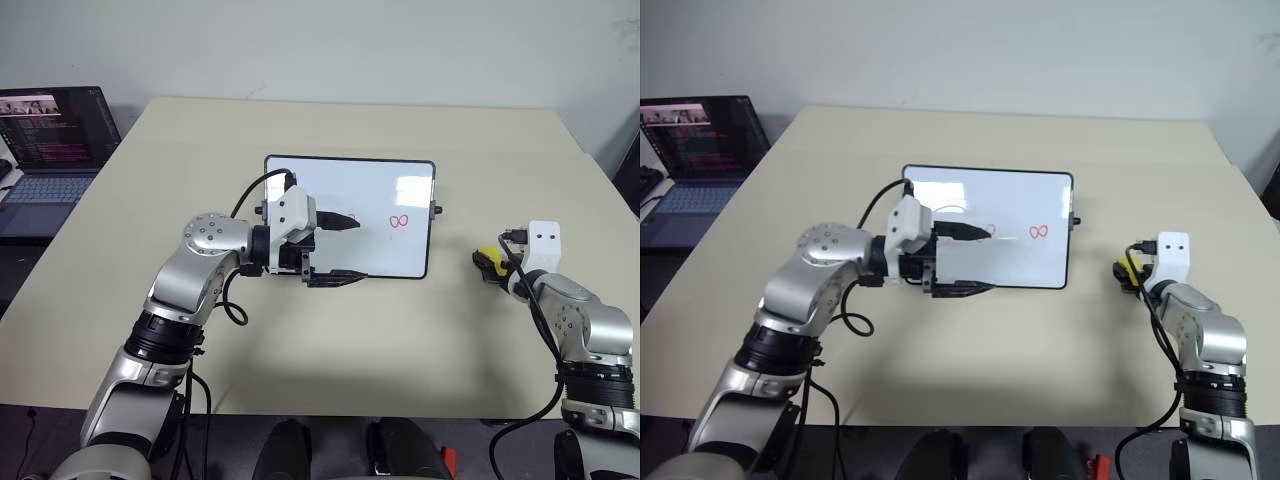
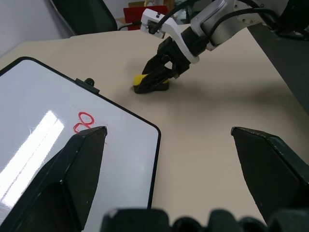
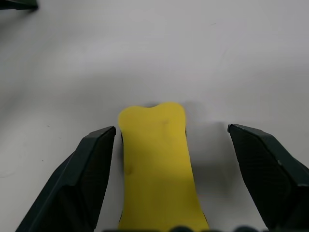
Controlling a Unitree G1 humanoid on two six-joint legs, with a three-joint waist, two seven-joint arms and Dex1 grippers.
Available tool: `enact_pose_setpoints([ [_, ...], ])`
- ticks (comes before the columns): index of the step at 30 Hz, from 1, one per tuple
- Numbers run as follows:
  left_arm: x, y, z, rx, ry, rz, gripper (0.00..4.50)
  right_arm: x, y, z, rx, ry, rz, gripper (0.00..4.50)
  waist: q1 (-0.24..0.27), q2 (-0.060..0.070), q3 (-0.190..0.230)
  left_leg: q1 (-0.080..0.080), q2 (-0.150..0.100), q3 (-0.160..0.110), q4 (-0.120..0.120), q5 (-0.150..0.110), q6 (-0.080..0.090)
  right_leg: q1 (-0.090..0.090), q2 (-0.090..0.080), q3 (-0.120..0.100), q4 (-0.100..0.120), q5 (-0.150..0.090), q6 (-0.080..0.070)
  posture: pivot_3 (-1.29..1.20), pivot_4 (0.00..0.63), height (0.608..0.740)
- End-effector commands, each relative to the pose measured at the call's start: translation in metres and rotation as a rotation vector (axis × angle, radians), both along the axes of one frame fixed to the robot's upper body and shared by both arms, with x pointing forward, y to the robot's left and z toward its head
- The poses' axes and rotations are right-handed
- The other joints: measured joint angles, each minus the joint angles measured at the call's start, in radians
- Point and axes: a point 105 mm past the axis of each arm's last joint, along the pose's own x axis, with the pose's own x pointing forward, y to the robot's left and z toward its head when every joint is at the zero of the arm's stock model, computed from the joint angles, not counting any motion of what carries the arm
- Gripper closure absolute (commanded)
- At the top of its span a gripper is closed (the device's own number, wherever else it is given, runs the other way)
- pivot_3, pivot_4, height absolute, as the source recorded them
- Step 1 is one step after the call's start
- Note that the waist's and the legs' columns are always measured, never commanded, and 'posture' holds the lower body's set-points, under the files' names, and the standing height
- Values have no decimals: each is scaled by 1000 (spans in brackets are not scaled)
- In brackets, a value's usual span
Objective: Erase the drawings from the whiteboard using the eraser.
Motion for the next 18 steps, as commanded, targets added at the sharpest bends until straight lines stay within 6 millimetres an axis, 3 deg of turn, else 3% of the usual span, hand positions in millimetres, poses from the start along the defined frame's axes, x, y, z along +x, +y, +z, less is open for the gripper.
enact_pose_setpoints([
  [1, -2, 1, 11, -11, -43, -13, 0, 5, 1, 15, -6, -58, 6, 1310, 0, 0, 0, 0, 0, 0, 0, 0, 0, 0, 0, 0, 0, 0, 0, 0, 150, 740],
  [6, -3, 1, 10, -10, -37, -11, 0, 6, 2, 14, 1, -59, 5, 3103, 0, 0, 0, 0, 0, 0, 0, 0, 0, 0, 0, 0, 0, 0, 0, 0, 150, 740],
  [14, -2, 7, 7, -33, -3, 40, 0, -3, 8, 23, 3, -93, 32, 3147, 0, 1, -1, 0, 0, 0, 0, 0, 0, 0, 0, 0, 0, 0, 0, 0, 150, 740],
  [18, -2, 24, -2, -54, 54, 146, 0, -24, 32, 45, -55, -195, 161, 3147, 0, 2, -1, 0, 1, -1, 0, 0, 0, 0, 0, 0, 0, 0, 0, 0, 150, 740],
])
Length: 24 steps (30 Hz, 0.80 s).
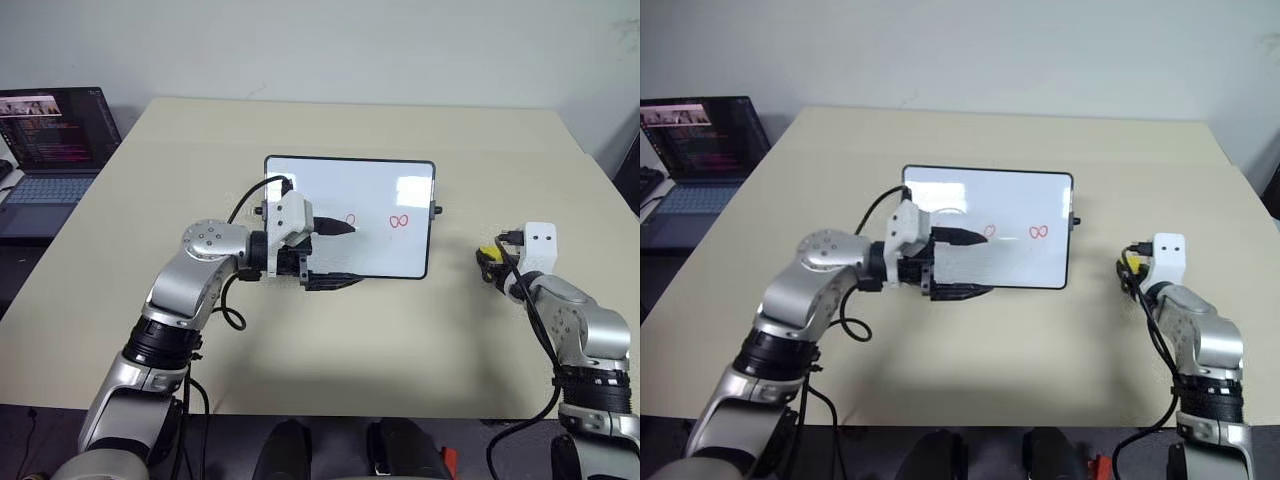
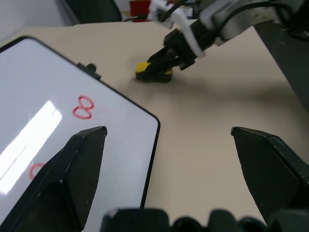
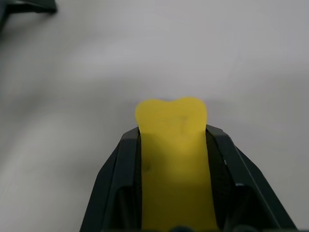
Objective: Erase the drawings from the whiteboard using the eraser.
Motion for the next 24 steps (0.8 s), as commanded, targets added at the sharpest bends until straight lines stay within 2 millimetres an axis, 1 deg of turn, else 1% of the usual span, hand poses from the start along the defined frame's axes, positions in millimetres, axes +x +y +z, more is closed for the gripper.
enact_pose_setpoints([
  [1, -3, 16, 7, -33, -11, 85, 0, -19, 25, 37, -69, -153, 146, 3147, -1, 0, 0, 0, 0, 0, 0, 0, 0, 0, -1, 0, 0, 0, 0, 0, 150, 740],
  [2, -4, 19, 6, -33, -3, 105, 0, -24, 31, 40, -89, -170, 180, 3147, 0, 1, 0, 0, 0, 0, 0, 0, 0, 0, -2, 0, 0, 0, 0, 0, 150, 740],
  [4, -6, 29, 2, -35, 17, 157, 0, -41, 50, 46, -157, -200, 286, 3147, 0, 1, 0, 0, 0, -1, 0, 0, 0, 0, -4, -1, 0, 0, 0, 0, 150, 740],
  [7, -5, 47, -1, -43, 33, 256, 0, -61, 75, 52, -150, -218, 374, 3147, 0, 1, 0, 1, 0, -2, 2, 0, 0, 1, -4, -2, 1, 0, 0, 0, 150, 740],
  [10, -4, 68, -4, -37, 46, 361, 0, -72, 103, 55, -172, -227, 471, 3147, -2, 1, 0, 2, 0, -2, 3, 0, 0, 1, -4, -2, 3, 0, 0, 0, 150, 740],
  [15, -6, 102, -9, 6, 55, 503, 0, -73, 163, 57, -210, -241, 675, 3147, -16, 0, 0, 4, 0, -3, 4, 0, 0, 1, -4, -2, 8, 0, 0, 0, 150, 740],
  [18, -8, 116, -17, 39, 83, 576, 0, -67, 189, 59, -250, -262, 777, 3147, -19, 0, 0, 4, 0, -4, 5, 0, 0, 1, -3, -3, 9, 0, 0, 0, 150, 740],
  [22, -12, 132, -29, 91, 117, 653, 0, -53, 225, 65, -341, -311, 928, 3147, -21, 0, 0, 3, 0, -3, 7, 0, 0, 1, -4, -3, 9, 0, 0, 0, 150, 740],
  [24, -12, 135, -32, 104, 126, 665, 0, -41, 237, 68, -387, -331, 975, 3147, -21, 0, 0, 2, 0, -4, 9, 0, 0, 1, -4, -3, 10, 0, 0, 0, 150, 740],
])
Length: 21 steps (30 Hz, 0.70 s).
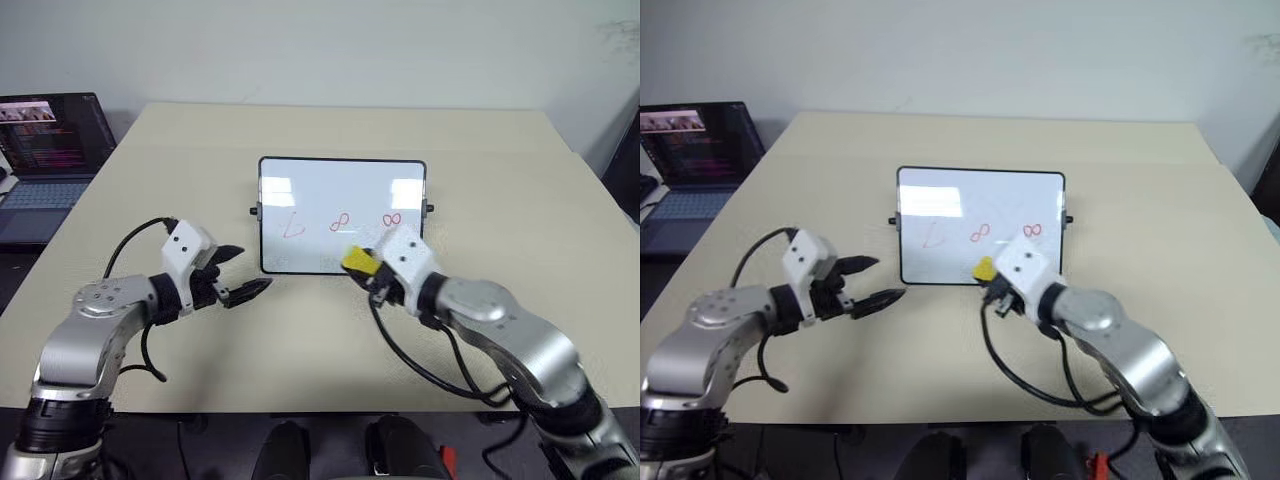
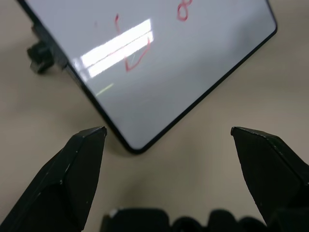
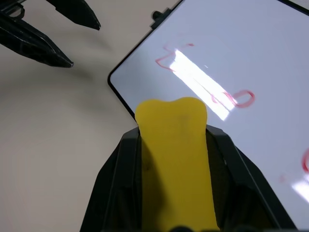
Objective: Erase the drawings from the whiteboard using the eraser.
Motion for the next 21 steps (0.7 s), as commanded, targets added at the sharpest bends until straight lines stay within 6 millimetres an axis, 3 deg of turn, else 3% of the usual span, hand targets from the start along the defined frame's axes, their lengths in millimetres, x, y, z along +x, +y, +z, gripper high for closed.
enact_pose_setpoints([
  [1, 1, 6, 8, 33, -32, 26, 0, 14, 22, 13, -45, -95, 91, 3147, 0, 0, 0, 0, 0, 0, 1, 0, 0, 0, 0, 0, 0, 0, 0, 0, 150, 740],
  [6, 4, 3, 4, 50, -28, 14, 0, 53, 49, 32, -63, -169, 98, 3147, 1, 0, 0, -1, 0, 0, 4, 0, 0, 0, -1, 0, 4, 0, 0, 0, 150, 740],
  [10, 6, -3, 4, 52, -31, -12, 0, 76, 64, 32, -95, -193, 76, 3147, 1, 0, 0, -1, 0, 0, 4, 0, 0, -1, -1, -1, 4, 0, -1, 0, 150, 740],
  [21, 17, -14, 14, 66, -46, -73, 0, 95, 88, 13, -169, -143, 89, 3147, -1, 0, 0, -1, 0, 0, 4, 0, 0, -1, -2, -1, 5, 1, -2, 0, 150, 740],
])
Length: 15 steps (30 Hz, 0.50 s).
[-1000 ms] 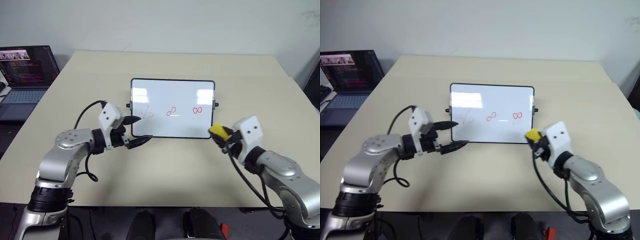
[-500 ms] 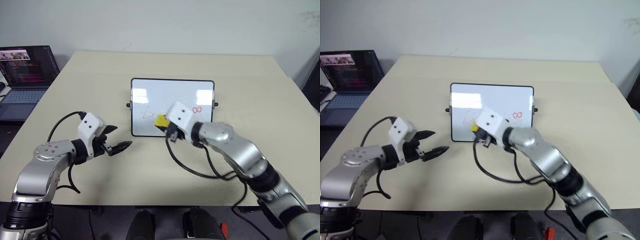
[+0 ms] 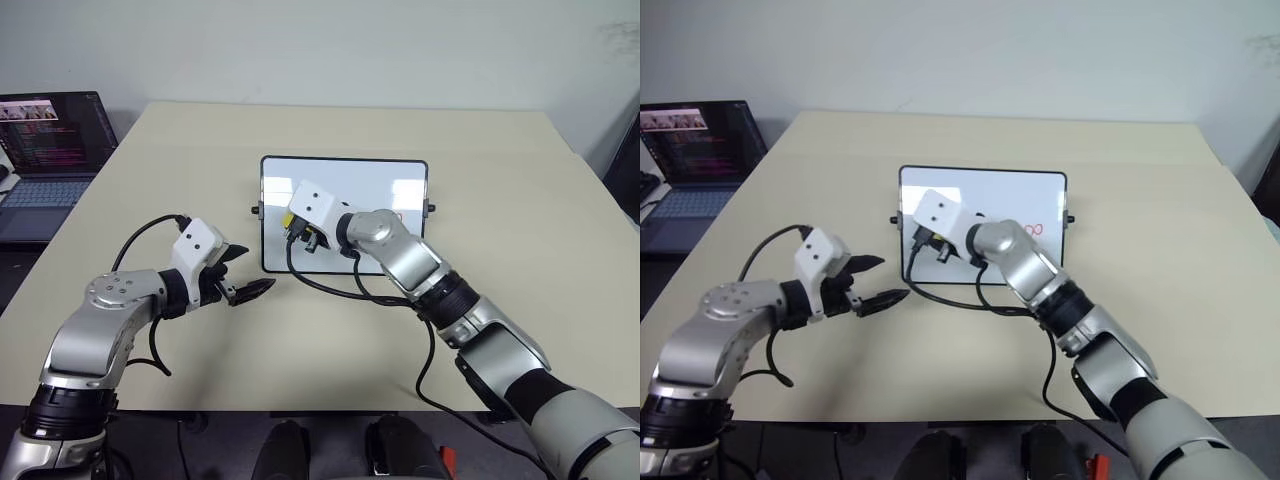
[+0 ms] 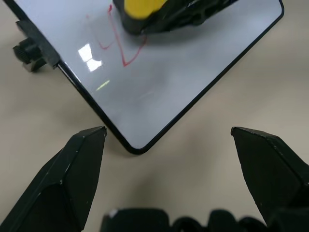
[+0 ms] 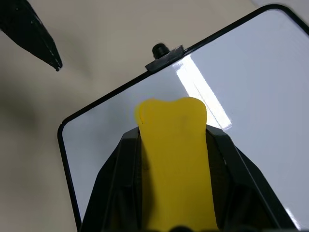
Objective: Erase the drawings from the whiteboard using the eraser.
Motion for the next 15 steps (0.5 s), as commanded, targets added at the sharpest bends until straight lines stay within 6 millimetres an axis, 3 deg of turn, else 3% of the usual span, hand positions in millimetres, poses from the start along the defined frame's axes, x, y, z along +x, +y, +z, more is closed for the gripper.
enact_pose_setpoints([
  [1, 5, 0, 12, 23, -47, -14, 0, 4, 8, 15, 6, -52, 24, 3147, -1, 0, 0, 0, 0, 0, 0, 0, 0, 0, 0, 0, 0, 0, 0, 0, 150, 740],
  [9, 9, 2, 10, 30, -50, 0, 0, 7, 0, -24, -162, -25, 46, 3147, -1, 0, 0, 0, 0, 0, 0, 0, 0, 0, 0, 0, 0, 0, 0, 0, 150, 740],
  [12, 10, 3, 10, 30, -51, 4, 0, 12, -2, -21, -178, -78, 29, 3147, -1, 0, 0, 1, 0, 0, 0, 0, 0, 0, 0, 0, 1, 0, -1, 0, 150, 740],
  [15, 10, 3, 9, 30, -50, 5, 0, 25, -1, 8, -121, -202, -26, 3147, -1, 0, 0, 1, 0, 0, 0, 0, 0, 0, 0, 0, 1, 1, -3, 0, 150, 740],
])
